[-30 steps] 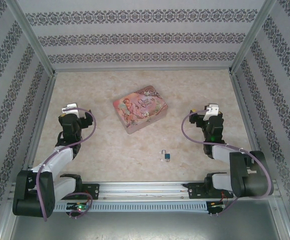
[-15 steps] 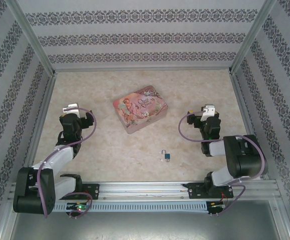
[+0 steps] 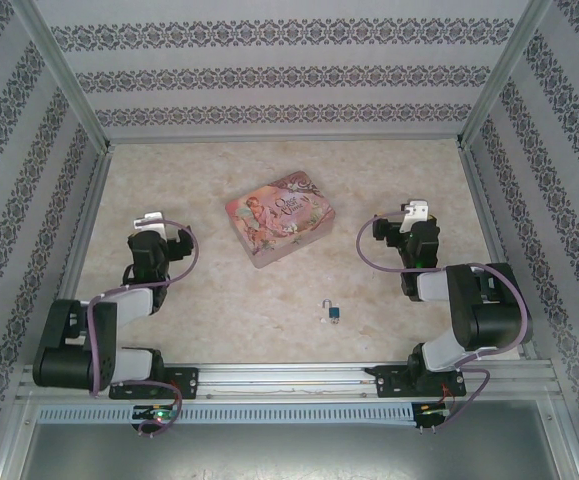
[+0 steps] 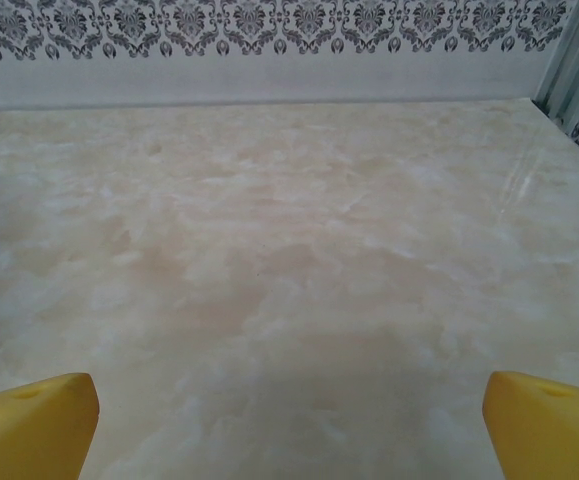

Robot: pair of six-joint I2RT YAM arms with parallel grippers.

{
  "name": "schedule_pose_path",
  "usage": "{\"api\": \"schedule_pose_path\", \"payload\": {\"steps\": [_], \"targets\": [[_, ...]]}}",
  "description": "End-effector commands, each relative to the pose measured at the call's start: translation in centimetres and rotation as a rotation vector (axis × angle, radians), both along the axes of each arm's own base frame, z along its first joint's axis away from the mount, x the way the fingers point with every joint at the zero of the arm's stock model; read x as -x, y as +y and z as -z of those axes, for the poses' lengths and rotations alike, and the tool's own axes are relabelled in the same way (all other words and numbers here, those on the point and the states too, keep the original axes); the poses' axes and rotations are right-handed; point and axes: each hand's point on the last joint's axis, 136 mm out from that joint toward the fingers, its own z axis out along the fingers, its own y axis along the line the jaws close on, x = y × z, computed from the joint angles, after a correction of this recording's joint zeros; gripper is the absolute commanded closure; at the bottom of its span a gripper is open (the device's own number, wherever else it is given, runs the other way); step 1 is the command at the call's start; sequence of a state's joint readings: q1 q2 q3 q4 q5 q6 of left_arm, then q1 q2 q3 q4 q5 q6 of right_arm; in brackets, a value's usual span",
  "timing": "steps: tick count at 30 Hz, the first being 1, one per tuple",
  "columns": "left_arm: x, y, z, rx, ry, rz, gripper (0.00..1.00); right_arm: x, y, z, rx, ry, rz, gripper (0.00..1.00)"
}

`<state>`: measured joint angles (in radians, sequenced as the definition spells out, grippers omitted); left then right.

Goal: Unlock a padlock with a key

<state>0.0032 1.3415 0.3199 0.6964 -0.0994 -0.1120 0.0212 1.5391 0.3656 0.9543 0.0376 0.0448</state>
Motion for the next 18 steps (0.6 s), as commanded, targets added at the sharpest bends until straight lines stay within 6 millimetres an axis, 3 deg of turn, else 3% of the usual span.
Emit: {"api": "schedule_pose_path", "payload": {"steps": [1, 8, 18], "targets": [[-1.6, -0.2, -2.2, -0.025, -0.108, 0.044, 0.01, -0.2, -0.6, -0.5, 0.006, -0.012, 0.020, 0.02], [-2.1, -0.7, 0.1, -0.041, -0.154, 0.084, 0.01, -0.2, -0.6, -0.6, 0.008, -0.014, 0.019, 0.02], [-3.5, -0.7, 0.5, -0.038, -0.092, 0.088, 0.01, -0.2, -0.6, -0.5, 0.008, -0.013, 0.020, 0.02]]}}
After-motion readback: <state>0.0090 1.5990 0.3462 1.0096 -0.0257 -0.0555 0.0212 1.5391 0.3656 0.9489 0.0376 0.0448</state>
